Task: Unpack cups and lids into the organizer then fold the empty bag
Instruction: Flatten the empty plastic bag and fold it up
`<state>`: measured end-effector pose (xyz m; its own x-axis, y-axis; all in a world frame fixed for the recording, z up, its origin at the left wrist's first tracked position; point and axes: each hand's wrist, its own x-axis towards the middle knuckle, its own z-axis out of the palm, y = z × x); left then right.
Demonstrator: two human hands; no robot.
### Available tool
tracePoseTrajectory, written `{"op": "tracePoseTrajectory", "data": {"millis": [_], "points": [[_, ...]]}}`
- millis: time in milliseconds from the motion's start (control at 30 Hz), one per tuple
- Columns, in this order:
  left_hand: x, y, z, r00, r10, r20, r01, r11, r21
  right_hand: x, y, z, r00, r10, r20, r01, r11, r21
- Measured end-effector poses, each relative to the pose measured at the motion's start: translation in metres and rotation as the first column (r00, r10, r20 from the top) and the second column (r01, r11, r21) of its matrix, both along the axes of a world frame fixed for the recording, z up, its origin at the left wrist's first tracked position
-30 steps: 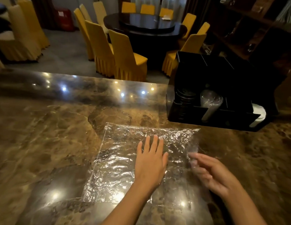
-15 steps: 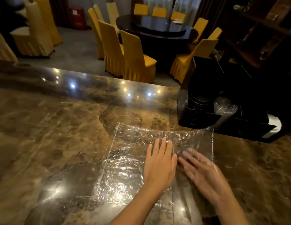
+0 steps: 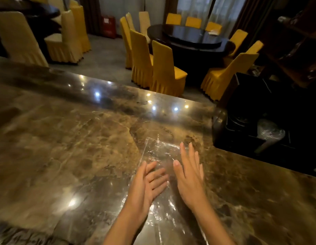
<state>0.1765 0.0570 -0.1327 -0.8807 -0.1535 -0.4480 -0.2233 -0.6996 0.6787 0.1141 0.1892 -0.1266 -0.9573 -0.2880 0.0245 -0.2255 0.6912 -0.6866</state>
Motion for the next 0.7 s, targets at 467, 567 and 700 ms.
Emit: {"op": "tracePoseTrajectory", "data": {"millis": [467, 567, 700], "points": [[0.002, -0.04, -0.004, 0.995, 0.065, 0.072, 0.035, 0.454, -0.89, -0.01, -0.015, -0.024, 0.962, 0.261, -0.078, -0.189, 0.846, 0.499], [-0.009, -0.052, -0.007, 0.998, 0.057, 0.024, 0.007, 0.289, -0.957, -0.011, -0.017, -0.028, 0.964, 0.263, -0.045, -0.196, 0.813, 0.548], [-0.008, -0.067, -0.015, 0.998, -0.063, 0.022, 0.032, 0.156, -0.987, -0.01, -0.019, -0.03, 0.962, 0.27, -0.028, -0.206, 0.795, 0.57]]}}
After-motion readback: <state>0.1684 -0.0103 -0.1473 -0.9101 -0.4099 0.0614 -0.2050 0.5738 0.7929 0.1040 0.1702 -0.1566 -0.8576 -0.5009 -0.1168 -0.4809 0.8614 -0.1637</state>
